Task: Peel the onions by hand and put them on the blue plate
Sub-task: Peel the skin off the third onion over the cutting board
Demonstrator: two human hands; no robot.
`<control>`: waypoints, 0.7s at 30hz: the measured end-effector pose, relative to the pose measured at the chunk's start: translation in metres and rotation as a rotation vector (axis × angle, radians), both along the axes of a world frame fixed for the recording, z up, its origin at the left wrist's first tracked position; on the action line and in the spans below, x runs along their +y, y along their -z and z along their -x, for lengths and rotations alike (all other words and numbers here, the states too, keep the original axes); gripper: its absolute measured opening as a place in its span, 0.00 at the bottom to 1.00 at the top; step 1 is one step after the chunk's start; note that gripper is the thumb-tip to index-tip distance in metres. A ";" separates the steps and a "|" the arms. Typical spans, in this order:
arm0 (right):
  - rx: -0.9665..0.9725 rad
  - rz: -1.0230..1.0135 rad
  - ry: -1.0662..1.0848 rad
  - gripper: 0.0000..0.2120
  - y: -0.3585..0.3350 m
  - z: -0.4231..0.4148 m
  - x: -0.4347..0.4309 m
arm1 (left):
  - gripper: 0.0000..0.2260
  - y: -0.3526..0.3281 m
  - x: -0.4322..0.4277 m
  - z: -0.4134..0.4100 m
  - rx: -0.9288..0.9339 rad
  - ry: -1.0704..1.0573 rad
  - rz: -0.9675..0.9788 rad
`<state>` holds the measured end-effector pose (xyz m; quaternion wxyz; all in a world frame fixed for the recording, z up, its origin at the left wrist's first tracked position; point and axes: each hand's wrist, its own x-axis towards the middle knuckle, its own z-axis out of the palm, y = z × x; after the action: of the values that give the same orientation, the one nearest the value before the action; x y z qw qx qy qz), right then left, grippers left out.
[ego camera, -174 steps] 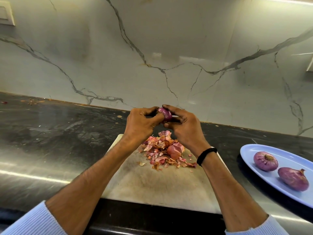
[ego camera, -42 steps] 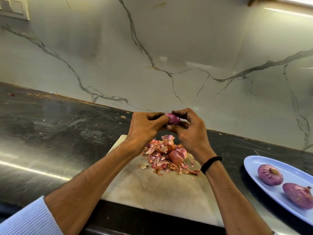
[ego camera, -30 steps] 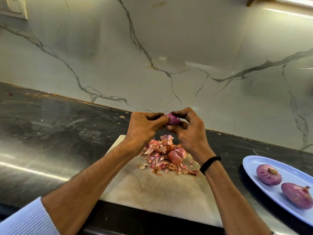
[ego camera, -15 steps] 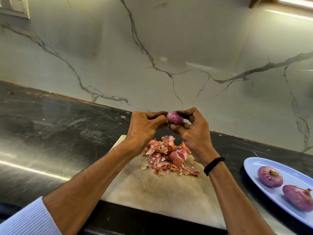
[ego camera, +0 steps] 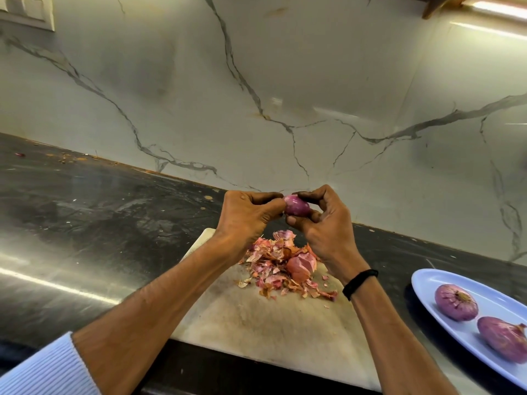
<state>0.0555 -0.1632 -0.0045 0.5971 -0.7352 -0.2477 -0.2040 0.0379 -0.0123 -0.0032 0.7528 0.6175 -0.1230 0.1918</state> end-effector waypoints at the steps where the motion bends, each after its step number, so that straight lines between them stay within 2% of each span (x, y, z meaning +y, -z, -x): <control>1: 0.005 -0.019 -0.009 0.21 -0.001 0.000 0.000 | 0.07 0.000 0.000 0.000 -0.004 0.002 0.012; 8: 0.027 -0.050 -0.008 0.21 -0.001 0.000 -0.003 | 0.06 0.000 -0.003 -0.001 0.009 0.052 0.046; 13: 0.029 -0.047 -0.002 0.21 -0.001 -0.001 -0.003 | 0.12 0.002 -0.001 -0.003 0.013 0.025 -0.022; 17: 0.017 -0.075 0.016 0.21 -0.002 0.000 -0.004 | 0.10 0.002 -0.001 -0.003 -0.026 -0.010 -0.035; 21: 0.033 -0.108 0.021 0.21 -0.001 -0.001 -0.004 | 0.08 0.001 -0.002 -0.005 0.012 -0.029 0.043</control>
<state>0.0560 -0.1669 -0.0030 0.6378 -0.7076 -0.2187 -0.2114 0.0426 -0.0143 -0.0043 0.7639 0.6041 -0.1052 0.2013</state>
